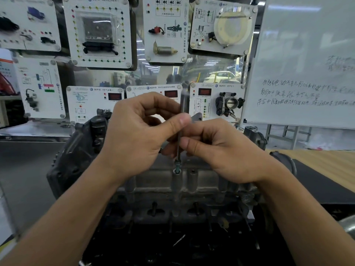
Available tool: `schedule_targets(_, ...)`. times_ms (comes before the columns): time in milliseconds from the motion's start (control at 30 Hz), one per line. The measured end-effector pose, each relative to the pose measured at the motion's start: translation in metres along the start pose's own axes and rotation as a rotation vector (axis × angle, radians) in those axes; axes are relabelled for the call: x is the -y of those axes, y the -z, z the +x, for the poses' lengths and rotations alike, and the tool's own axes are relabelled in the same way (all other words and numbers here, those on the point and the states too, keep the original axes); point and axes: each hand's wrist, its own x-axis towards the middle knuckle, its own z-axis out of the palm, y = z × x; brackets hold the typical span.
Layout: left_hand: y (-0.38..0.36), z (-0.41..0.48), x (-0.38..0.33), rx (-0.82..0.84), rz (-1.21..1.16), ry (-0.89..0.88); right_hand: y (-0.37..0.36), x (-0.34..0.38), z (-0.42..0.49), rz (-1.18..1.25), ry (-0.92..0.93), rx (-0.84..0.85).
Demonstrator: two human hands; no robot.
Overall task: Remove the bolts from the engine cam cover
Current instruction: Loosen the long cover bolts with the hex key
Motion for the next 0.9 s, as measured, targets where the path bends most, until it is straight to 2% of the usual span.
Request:
schedule_targets(300, -0.013, 0.011, -0.009, -0.022, -0.054, -0.011, 0.006, -0.001, 0.000, 0.043, 0.088, -0.153)
schedule_targets(667, -0.059, 0.024, 0.000, 0.244, -0.029, 0.042, 0.051, -0.005, -0.041, -0.046, -0.076, -0.118)
schedule_targets(900, -0.072, 0.021, 0.004, 0.297, -0.078, 0.045, 0.049, -0.011, -0.052, -0.008, -0.117, -0.116)
